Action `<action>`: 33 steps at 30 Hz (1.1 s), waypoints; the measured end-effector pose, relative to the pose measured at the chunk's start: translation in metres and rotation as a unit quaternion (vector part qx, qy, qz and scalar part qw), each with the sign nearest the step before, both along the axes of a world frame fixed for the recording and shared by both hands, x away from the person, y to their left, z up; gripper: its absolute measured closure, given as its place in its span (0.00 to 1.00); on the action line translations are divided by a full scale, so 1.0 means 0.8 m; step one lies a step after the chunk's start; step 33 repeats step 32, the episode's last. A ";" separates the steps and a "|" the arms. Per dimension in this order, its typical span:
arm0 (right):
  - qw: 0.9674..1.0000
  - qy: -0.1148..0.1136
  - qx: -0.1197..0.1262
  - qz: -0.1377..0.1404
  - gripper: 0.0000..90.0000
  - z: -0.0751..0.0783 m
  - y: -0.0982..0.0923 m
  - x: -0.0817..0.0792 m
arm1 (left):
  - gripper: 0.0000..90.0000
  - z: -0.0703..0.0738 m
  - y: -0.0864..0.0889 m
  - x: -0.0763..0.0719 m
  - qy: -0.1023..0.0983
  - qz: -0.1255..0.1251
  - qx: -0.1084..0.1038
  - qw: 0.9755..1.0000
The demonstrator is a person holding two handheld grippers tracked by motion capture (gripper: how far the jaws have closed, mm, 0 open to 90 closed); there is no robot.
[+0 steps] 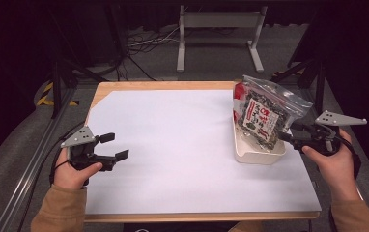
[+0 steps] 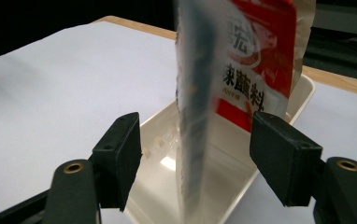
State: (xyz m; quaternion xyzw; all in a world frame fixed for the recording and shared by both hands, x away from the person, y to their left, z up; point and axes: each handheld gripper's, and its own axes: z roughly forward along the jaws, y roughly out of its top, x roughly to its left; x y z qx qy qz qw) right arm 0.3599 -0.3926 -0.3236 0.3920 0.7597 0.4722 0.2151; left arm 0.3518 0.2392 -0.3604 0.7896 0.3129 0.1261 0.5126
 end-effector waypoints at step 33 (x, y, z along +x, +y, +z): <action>0.997 -0.045 0.022 0.054 0.36 -0.081 0.018 -0.067 | 0.16 -0.054 -0.020 -0.028 -0.005 -0.021 -0.003 1.000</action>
